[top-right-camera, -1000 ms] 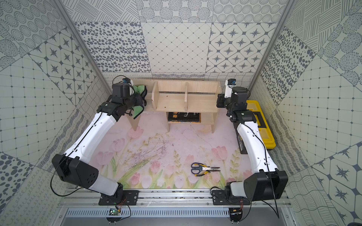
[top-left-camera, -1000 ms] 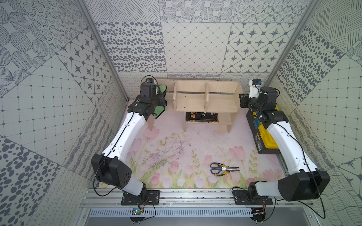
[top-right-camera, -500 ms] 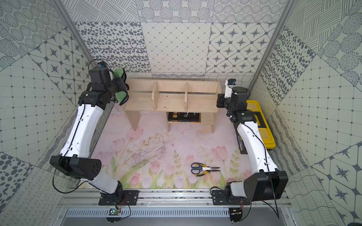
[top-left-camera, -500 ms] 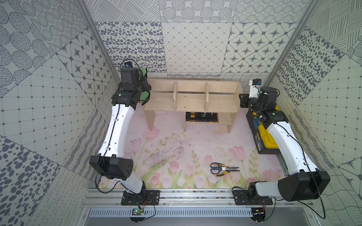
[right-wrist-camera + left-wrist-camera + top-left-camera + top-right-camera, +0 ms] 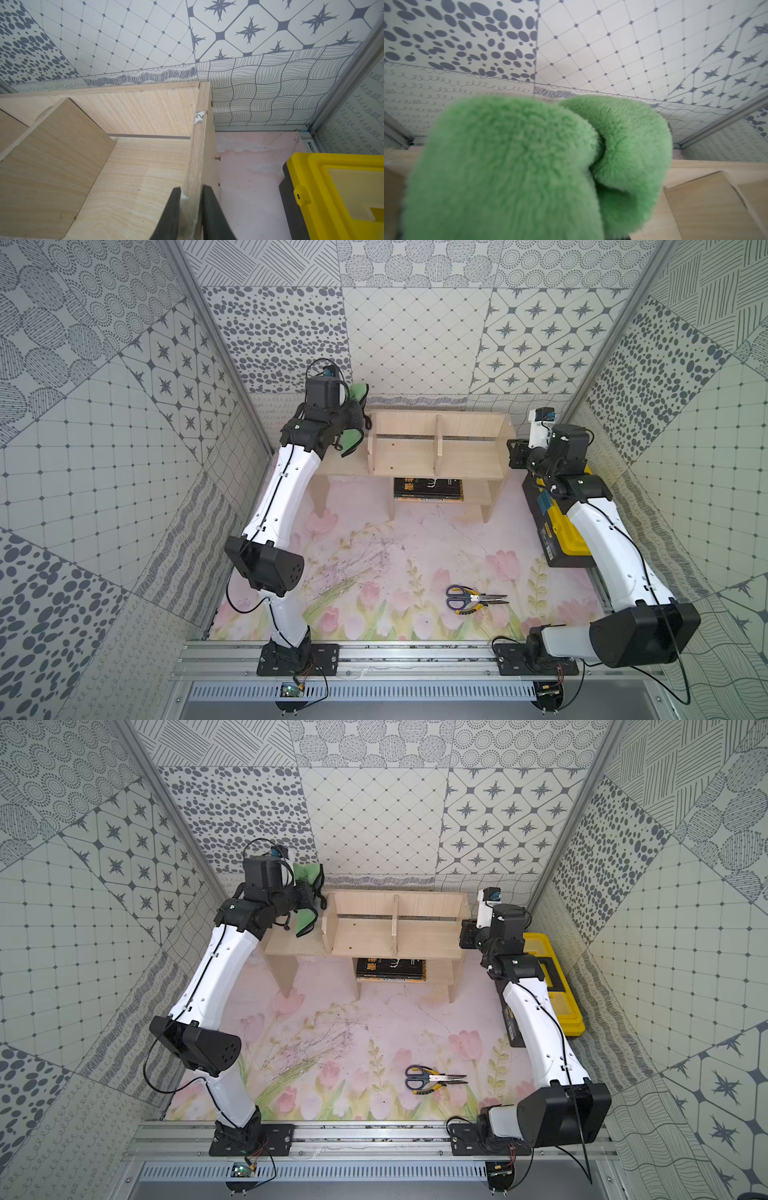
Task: Wipe the bookshelf clean with a cloth
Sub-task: Wipe the dust from the shelf.
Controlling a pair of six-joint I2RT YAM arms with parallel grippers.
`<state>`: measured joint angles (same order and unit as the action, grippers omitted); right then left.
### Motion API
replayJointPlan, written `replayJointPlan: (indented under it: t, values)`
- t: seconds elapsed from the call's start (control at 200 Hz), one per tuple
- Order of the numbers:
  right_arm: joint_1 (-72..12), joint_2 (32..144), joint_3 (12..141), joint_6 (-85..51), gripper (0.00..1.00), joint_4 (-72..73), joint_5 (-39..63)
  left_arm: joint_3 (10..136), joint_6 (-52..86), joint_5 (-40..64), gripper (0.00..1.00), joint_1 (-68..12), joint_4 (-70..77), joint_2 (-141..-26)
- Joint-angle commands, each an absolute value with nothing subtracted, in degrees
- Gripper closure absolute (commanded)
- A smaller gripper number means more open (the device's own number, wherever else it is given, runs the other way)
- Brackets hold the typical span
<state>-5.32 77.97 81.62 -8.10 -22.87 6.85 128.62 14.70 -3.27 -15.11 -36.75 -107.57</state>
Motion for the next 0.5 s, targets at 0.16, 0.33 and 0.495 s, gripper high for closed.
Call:
replayJointPlan:
  t: [0.16,0.33,0.495]
  values:
    - [-6.6,75.0,83.3,-11.5,1.00,-21.9,18.9,126.0,6.0,-5.0,1.00,-26.2,-39.2,-107.1]
    - [-6.6,74.8,83.2,-11.3,1.00,-21.8,18.8,110.7,7.7,-6.0,1.00,-30.5,-32.9,-98.9]
    - [-6.6,75.0,83.2,-11.4,1.00,-21.9,18.9,108.4,12.4,-1.6,1.00,-32.1,-32.0,-99.8]
